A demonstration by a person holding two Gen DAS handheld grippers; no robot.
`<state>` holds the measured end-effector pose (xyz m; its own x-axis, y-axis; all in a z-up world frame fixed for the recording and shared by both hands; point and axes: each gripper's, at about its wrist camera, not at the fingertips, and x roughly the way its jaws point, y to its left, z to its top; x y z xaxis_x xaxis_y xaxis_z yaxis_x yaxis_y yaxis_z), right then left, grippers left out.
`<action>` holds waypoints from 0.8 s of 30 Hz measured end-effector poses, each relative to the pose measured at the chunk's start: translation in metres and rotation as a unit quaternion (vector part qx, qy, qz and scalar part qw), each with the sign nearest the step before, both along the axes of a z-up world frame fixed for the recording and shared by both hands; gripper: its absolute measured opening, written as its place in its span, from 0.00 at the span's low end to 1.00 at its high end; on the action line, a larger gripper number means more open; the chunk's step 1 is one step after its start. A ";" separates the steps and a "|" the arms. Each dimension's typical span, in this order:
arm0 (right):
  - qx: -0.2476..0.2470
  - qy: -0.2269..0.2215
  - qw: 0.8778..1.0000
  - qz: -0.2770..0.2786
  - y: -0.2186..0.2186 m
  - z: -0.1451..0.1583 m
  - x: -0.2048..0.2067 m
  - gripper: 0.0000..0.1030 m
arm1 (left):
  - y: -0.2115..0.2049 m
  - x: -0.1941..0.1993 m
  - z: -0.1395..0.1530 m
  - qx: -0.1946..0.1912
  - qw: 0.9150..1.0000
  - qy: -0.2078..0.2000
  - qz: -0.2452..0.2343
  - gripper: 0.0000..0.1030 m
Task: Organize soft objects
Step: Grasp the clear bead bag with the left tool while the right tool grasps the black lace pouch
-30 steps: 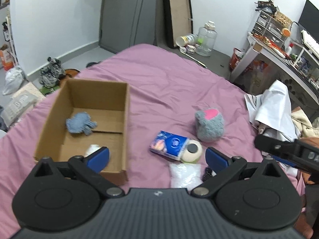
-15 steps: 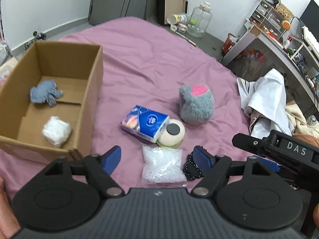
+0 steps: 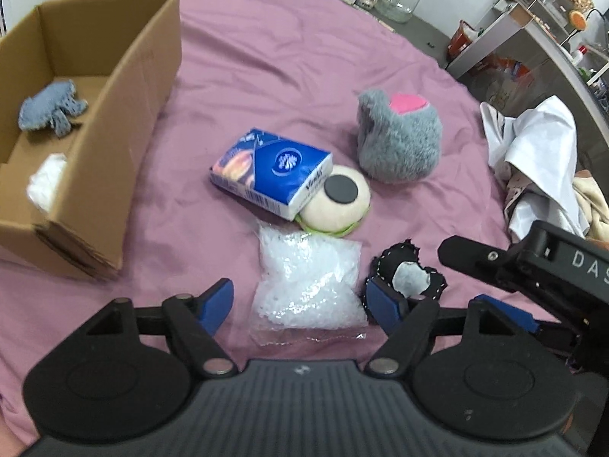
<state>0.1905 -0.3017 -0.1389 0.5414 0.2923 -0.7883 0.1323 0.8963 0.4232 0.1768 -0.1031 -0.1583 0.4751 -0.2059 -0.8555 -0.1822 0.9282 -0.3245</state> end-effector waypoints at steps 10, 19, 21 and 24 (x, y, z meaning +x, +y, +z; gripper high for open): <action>0.006 0.022 1.000 -0.016 -0.004 -0.015 0.007 0.72 | -0.006 0.008 -0.012 0.009 1.000 0.014 0.010 0.60; 0.004 0.022 1.000 -0.003 0.005 -0.020 0.010 0.73 | 0.013 0.002 0.003 0.007 0.999 0.005 0.036 0.48; -0.002 0.020 1.000 0.004 0.009 -0.021 0.012 0.73 | 0.016 -0.001 0.007 0.008 0.999 0.004 0.037 0.48; -0.023 0.027 0.999 0.014 0.018 -0.026 0.015 0.73 | 0.019 -0.004 0.012 0.009 0.999 0.001 0.037 0.48</action>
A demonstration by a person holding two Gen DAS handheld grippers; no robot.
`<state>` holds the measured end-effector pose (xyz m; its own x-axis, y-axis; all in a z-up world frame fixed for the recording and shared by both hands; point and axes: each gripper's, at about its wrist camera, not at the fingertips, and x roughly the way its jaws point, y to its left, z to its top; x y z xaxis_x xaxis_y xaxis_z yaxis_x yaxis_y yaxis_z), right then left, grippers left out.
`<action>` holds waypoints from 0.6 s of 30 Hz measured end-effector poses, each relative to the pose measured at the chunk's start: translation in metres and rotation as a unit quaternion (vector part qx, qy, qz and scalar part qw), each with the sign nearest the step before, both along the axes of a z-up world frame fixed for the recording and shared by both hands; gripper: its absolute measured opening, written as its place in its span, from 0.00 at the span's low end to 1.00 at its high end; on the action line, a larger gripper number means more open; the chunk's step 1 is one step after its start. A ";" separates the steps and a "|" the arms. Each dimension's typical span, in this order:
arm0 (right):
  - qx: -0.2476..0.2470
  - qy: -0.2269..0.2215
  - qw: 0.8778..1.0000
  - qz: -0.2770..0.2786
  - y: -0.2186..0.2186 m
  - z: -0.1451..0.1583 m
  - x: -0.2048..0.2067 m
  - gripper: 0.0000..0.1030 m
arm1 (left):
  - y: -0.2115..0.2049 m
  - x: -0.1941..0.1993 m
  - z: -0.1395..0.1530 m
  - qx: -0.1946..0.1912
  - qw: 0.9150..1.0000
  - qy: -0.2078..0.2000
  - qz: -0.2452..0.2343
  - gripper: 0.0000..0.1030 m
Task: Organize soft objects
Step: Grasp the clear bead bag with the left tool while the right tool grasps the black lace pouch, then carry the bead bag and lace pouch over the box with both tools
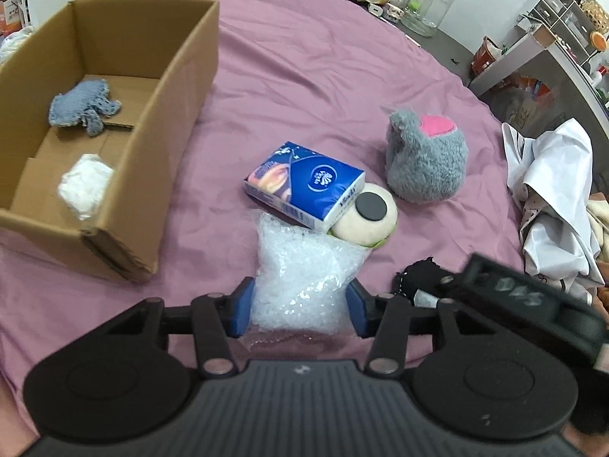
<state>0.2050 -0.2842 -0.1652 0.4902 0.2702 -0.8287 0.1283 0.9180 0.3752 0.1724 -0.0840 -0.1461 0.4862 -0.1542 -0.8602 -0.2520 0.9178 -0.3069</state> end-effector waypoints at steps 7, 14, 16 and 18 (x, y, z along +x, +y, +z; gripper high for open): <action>-0.051 -0.009 0.999 0.007 0.007 -0.001 -0.003 0.38 | 0.006 -0.010 0.010 -0.005 1.000 -0.005 0.001 0.48; -0.009 -0.027 1.000 -0.007 -0.009 0.016 -0.019 0.29 | 0.012 -0.021 0.026 -0.004 1.000 -0.018 0.003 0.48; 0.019 -0.028 0.999 -0.014 -0.018 0.021 -0.021 0.28 | 0.013 -0.024 0.032 -0.003 1.000 -0.025 0.002 0.48; 0.040 -0.031 0.999 -0.020 -0.024 0.024 -0.022 0.28 | 0.016 -0.026 0.038 -0.004 0.999 -0.031 0.004 0.48</action>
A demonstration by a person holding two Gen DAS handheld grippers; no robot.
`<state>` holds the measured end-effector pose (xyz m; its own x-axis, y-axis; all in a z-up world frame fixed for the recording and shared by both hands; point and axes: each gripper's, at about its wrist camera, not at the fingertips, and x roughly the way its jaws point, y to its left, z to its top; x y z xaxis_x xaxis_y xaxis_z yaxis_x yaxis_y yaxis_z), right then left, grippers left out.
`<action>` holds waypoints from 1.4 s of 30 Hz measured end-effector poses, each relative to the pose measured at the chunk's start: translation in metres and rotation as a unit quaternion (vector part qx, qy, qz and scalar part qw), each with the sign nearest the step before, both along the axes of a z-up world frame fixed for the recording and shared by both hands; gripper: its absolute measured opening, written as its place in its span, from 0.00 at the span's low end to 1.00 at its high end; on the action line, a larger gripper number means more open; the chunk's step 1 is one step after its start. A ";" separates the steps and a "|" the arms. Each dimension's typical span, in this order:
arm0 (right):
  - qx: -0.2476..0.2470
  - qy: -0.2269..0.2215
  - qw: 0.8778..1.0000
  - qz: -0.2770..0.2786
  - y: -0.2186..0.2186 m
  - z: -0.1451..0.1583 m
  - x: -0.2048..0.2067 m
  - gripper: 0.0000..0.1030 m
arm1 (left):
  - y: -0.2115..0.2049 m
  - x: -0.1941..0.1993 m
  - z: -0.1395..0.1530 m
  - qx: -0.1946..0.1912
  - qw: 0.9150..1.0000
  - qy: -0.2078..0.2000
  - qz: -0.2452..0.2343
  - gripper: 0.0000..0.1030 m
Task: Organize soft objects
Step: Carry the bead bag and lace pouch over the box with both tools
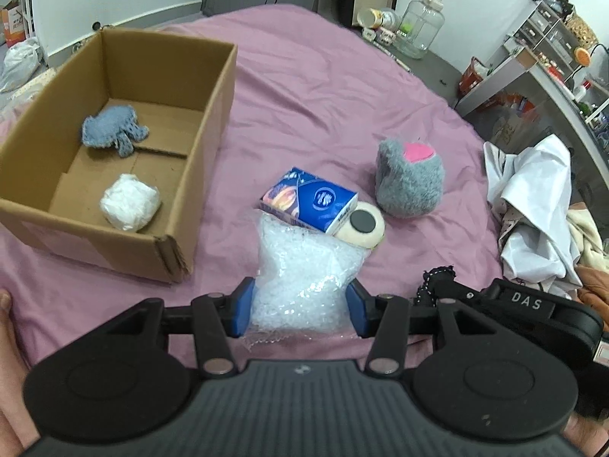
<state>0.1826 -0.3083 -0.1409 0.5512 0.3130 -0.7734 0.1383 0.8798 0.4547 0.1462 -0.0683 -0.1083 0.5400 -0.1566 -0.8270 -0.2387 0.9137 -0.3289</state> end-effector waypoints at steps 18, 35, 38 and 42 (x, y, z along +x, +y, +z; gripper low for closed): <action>0.033 -0.086 0.995 0.031 0.008 0.042 -0.009 0.28 | 0.026 -0.016 0.048 0.016 0.998 -0.059 -0.008 0.48; -0.009 -0.199 0.978 0.055 0.046 0.074 -0.030 0.28 | 0.053 -0.018 0.063 0.042 0.995 -0.087 -0.025 0.48; -0.013 -0.215 0.975 0.059 0.052 0.076 -0.032 0.28 | 0.058 -0.018 0.064 0.046 0.995 -0.089 -0.026 0.48; -0.015 -0.237 0.969 0.067 0.064 0.078 -0.036 0.28 | 0.069 -0.020 0.064 0.054 0.994 -0.089 -0.034 0.48</action>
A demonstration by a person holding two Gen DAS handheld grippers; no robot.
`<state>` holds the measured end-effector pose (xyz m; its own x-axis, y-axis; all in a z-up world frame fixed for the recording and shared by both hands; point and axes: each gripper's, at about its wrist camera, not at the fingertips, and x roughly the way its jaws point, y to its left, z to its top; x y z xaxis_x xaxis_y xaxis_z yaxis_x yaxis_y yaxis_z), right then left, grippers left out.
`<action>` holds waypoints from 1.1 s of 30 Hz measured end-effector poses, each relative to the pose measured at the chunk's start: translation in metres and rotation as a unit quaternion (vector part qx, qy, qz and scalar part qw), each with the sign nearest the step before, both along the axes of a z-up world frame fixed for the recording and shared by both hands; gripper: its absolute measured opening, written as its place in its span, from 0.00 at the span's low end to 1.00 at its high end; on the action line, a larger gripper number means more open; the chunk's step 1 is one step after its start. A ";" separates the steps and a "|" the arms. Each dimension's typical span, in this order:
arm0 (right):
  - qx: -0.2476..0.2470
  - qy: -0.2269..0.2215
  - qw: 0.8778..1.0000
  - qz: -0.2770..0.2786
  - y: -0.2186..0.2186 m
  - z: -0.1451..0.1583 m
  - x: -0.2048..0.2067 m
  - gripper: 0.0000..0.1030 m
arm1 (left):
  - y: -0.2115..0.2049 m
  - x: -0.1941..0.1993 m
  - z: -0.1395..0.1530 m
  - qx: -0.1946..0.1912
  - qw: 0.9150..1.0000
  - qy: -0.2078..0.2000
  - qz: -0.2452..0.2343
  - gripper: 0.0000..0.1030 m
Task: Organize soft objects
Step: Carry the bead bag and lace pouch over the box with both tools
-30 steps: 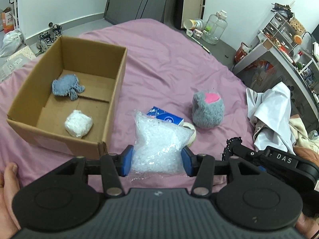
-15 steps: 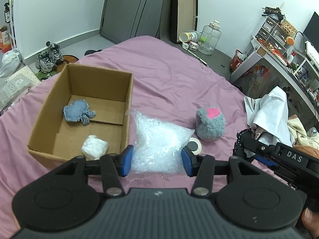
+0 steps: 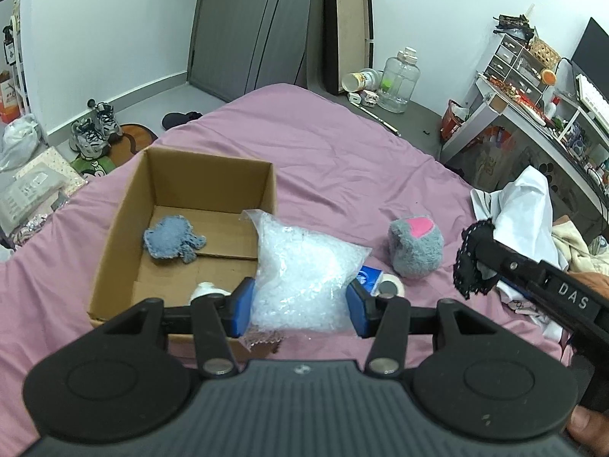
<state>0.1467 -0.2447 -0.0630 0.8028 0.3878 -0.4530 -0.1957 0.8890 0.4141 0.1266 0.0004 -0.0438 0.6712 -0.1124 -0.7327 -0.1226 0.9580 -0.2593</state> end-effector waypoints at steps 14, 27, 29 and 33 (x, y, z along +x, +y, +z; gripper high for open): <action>-0.005 -0.046 0.999 0.021 0.034 0.001 -0.007 0.28 | 0.052 -0.003 0.002 0.047 0.999 -0.009 -0.005 0.48; -0.035 -0.069 0.995 0.058 0.080 -0.002 -0.015 0.28 | 0.092 -0.003 -0.013 0.024 1.000 -0.008 0.013 0.48; -0.043 -0.068 0.995 0.061 0.086 -0.004 -0.015 0.28 | 0.099 -0.001 -0.017 0.020 1.000 -0.005 0.018 0.48; -0.055 -0.066 0.994 0.069 0.097 -0.006 -0.016 0.28 | 0.113 -0.001 -0.026 0.020 0.999 -0.001 0.032 0.49</action>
